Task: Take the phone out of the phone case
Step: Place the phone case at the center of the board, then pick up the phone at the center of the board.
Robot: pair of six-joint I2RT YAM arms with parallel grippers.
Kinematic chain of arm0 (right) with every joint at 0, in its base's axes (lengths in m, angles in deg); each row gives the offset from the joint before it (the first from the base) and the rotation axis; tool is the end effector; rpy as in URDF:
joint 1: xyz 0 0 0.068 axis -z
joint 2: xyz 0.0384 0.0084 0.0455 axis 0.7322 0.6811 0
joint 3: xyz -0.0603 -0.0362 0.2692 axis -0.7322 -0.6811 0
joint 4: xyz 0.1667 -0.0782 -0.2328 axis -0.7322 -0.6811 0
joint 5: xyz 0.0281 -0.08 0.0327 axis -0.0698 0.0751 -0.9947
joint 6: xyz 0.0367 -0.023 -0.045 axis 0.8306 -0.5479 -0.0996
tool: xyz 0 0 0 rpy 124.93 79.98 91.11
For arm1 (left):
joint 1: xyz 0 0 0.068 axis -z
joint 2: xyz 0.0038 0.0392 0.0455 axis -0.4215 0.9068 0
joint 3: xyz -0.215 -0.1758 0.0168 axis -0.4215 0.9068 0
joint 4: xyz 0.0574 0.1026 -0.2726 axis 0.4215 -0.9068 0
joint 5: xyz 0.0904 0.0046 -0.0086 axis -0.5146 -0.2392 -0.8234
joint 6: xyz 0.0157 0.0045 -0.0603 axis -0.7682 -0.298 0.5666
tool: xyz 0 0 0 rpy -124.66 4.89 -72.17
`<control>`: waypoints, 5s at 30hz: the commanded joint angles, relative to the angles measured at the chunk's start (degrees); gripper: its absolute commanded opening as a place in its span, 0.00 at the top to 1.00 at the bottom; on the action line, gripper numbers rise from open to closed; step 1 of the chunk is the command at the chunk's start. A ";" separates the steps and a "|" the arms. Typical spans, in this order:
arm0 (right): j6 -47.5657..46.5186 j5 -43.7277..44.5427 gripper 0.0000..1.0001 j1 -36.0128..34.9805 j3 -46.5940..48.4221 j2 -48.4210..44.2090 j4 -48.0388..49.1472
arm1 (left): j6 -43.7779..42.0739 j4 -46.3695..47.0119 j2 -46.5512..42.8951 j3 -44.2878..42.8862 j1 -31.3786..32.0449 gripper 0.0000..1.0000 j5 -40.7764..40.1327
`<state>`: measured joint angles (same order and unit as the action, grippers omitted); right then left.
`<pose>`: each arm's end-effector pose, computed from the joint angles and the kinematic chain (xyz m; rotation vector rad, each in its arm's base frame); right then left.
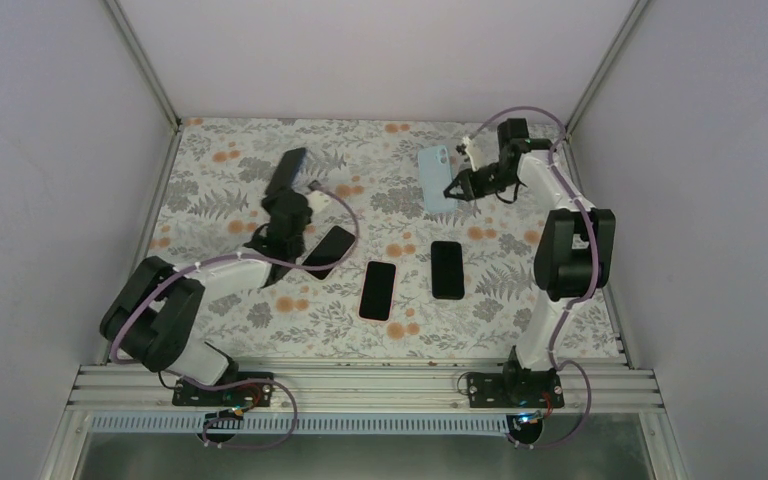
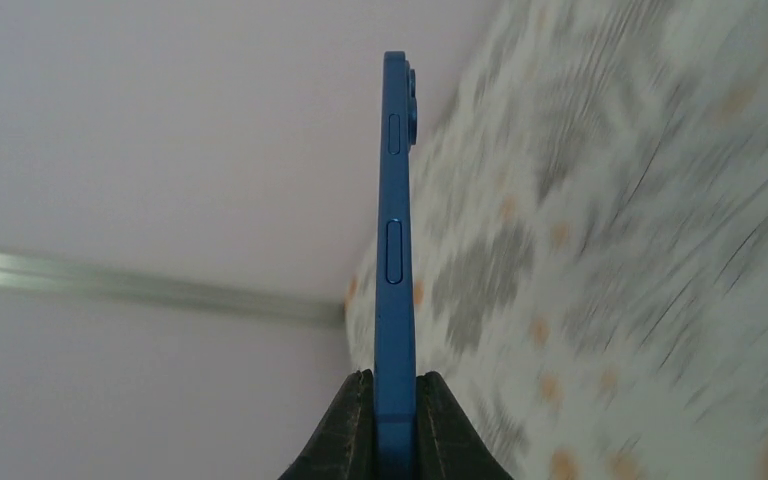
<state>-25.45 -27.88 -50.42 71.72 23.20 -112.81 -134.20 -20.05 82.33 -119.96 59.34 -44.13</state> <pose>0.4348 0.0569 0.2374 -0.6554 2.4879 0.9038 0.3045 -0.1706 0.1926 0.8797 1.6656 0.8799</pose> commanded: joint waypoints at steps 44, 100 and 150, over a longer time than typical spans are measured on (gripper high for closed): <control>-23.10 1.40 0.00 -6.44 -17.92 -27.85 -13.90 | 13.93 -85.48 2.52 -39.14 -17.49 0.00 72.50; -11.45 53.92 0.00 -27.42 -39.14 -12.57 34.69 | 24.22 -62.40 11.51 -33.30 -18.59 0.00 65.97; -28.29 29.86 0.00 -11.40 -45.86 -28.95 -3.83 | 22.09 -63.25 9.18 -31.20 -19.57 0.00 68.51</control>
<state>-53.23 4.70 -61.31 27.20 -6.89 -115.56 -111.29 -83.76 92.36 -150.89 40.09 23.52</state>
